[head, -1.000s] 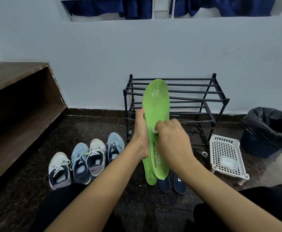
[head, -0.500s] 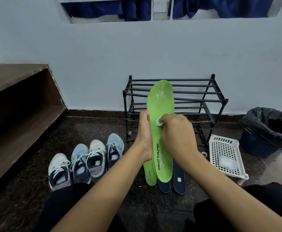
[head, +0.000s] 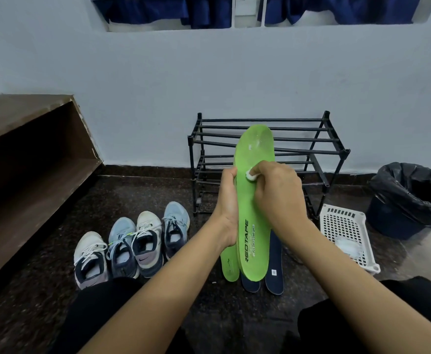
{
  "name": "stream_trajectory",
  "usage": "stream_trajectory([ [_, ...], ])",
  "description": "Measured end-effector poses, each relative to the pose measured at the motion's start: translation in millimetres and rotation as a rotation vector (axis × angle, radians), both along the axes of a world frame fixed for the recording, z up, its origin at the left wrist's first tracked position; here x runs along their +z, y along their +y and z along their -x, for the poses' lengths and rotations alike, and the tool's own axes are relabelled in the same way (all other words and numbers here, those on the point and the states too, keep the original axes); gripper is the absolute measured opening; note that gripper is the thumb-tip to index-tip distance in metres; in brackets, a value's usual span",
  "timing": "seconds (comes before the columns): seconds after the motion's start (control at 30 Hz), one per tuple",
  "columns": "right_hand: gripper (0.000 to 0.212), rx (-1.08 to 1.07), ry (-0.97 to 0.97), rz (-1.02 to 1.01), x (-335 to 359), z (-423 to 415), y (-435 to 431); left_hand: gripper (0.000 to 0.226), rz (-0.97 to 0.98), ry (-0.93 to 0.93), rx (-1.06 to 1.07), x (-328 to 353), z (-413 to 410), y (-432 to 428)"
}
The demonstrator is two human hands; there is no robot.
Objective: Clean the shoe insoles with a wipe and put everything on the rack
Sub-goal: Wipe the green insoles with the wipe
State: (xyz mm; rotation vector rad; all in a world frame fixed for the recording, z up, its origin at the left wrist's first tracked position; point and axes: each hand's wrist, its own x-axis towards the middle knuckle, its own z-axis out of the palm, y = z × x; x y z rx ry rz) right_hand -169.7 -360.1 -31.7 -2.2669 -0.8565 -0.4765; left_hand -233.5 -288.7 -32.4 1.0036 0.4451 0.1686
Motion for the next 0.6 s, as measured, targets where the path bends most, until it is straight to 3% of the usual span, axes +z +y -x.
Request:
stream_trajectory([
  [0.33, 0.025, 0.184, 0.02, -0.046, -11.5, 35.8, 4.5, 0.057, 0.029, 0.035, 0.148, -3.3, 0.6, 19.9],
  [0.6, 0.025, 0.065, 0.044, -0.102, -2.1, 10.5, 5.1, 0.055, 0.036, 0.082, 0.033, -4.6, 3.4, 2.2],
])
